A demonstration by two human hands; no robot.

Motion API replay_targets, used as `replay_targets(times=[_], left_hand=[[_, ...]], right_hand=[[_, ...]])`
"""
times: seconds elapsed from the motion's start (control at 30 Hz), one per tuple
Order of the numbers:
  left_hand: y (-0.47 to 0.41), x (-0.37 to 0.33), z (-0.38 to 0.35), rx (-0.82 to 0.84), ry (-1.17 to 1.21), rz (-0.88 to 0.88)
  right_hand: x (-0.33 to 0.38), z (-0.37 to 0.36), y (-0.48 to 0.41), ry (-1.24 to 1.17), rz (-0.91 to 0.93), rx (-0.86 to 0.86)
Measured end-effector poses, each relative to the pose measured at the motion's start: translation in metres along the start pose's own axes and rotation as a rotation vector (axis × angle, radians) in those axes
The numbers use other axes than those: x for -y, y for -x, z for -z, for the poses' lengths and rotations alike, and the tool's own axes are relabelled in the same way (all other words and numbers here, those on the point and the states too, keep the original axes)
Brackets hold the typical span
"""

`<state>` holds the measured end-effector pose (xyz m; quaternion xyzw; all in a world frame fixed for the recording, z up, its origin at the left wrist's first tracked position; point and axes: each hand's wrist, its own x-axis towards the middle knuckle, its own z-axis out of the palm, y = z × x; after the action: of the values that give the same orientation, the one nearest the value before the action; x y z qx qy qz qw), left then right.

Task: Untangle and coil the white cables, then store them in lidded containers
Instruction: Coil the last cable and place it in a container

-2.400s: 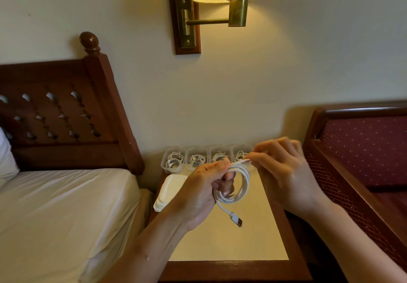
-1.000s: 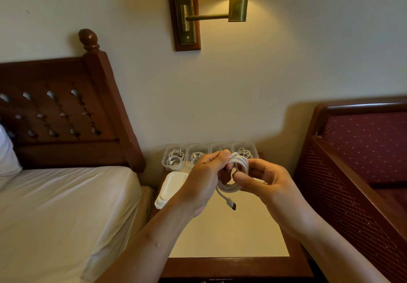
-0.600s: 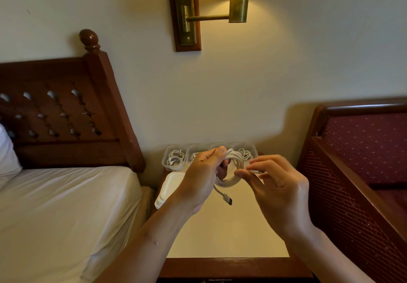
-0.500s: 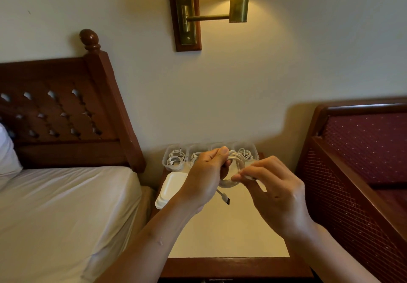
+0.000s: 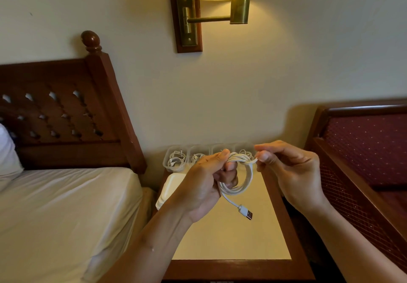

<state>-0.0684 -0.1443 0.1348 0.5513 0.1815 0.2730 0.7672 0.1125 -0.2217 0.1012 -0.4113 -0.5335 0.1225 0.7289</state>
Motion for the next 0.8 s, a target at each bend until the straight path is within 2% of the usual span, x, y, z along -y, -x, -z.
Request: replay_targets(times=[0.13,0.23,0.27,0.37,0.47,0.6,0.73,0.8], left_hand=[[0.003,-0.006,-0.005,0.055,0.084,0.023],[0.001,-0.008,-0.010,0.067,0.049,0.006],[-0.001,-0.008,-0.010,0.053,0.032,-0.002],[-0.005,-0.008,-0.008,-0.018,-0.102,-0.053],[-0.007,-0.009,-0.009,-0.079,-0.305,-0.118],[-0.004,-0.012,-0.015,-0.124,-0.464,-0.168],[-0.008,-0.010,-0.013,-0.176,-0.460,-0.157],[-0.013,-0.007,-0.010,-0.188,-0.446,-0.156]], right_hand=[[-0.010,0.004,0.005,0.404,0.234,0.146],[-0.012,0.002,0.005,0.628,0.302,0.046],[-0.012,-0.002,0.005,0.562,0.236,0.039],[-0.005,-0.015,0.007,0.060,-0.130,0.011],[-0.002,-0.015,0.007,-0.165,-0.309,-0.049],[0.003,-0.010,0.007,-0.205,-0.367,0.028],[0.015,-0.005,0.008,-0.342,-0.460,0.150],[0.021,-0.005,0.008,-0.338,-0.498,0.208]])
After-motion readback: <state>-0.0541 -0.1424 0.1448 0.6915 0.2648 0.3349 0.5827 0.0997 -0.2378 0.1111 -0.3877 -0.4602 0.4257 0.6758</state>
